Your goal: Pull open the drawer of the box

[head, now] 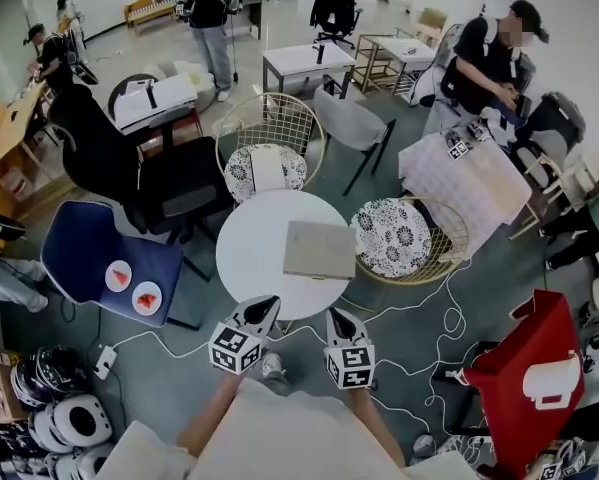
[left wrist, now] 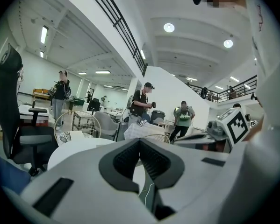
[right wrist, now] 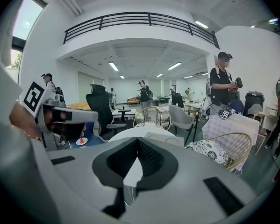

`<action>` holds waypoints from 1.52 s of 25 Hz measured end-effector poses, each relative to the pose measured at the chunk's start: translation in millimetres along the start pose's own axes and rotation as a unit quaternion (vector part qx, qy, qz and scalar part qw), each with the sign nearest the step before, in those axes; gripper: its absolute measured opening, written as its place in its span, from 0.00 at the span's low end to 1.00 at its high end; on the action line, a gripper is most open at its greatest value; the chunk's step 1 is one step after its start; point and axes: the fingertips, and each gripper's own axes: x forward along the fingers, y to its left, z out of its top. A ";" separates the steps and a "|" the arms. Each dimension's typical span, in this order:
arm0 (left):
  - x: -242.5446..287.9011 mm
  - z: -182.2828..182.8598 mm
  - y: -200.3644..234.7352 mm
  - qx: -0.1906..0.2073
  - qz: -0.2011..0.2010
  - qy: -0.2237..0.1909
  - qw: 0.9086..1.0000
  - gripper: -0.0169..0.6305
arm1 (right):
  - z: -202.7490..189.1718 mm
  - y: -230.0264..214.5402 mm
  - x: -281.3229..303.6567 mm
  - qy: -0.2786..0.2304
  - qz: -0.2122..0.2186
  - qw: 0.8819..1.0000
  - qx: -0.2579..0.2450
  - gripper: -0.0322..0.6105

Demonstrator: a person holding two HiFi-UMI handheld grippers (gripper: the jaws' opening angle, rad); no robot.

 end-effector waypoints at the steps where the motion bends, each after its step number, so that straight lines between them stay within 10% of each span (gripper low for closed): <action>1: 3.9 0.6 7.2 -0.002 -0.002 0.003 1.000 0.04 | 4.7 0.1 8.5 -0.002 -0.001 1.000 0.000 0.07; 18: 45.5 -7.7 32.9 -0.015 -0.053 0.034 0.998 0.04 | 10.1 -17.1 42.7 0.011 -0.043 0.999 0.019 0.07; 38: 80.4 -30.9 19.6 -0.025 0.006 0.066 0.997 0.04 | -15.5 -60.6 47.3 0.033 0.006 0.999 0.036 0.07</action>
